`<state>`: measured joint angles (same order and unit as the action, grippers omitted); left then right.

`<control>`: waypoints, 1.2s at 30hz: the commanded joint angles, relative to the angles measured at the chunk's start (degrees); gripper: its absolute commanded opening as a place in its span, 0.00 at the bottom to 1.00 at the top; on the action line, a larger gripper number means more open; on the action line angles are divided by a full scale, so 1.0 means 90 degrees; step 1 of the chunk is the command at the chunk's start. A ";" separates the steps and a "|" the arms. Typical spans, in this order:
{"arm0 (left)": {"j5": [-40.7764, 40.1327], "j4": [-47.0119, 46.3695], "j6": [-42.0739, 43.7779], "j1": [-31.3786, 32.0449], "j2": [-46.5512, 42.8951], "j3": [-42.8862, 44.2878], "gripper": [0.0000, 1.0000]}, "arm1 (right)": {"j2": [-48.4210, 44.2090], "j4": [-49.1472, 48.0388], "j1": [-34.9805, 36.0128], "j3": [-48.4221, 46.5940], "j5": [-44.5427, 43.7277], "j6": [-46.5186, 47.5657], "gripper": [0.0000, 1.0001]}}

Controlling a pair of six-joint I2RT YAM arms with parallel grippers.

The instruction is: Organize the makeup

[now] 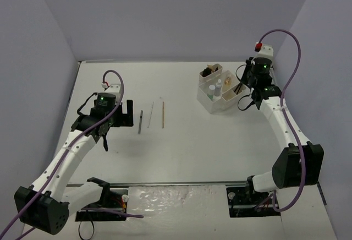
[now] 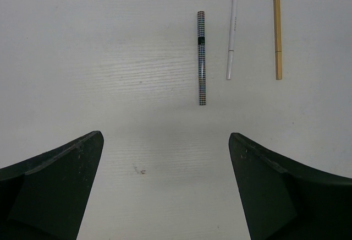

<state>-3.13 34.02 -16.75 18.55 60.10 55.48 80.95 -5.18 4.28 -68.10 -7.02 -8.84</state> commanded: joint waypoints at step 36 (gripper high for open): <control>0.0798 -0.0664 -0.1008 -0.0088 0.2427 0.0750 0.70 | -0.2443 0.0878 -0.0193 0.0285 -0.0017 -0.0271 0.98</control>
<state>2.93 32.18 -22.89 17.87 80.01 56.99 65.95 3.22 2.92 -67.52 -7.16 -10.42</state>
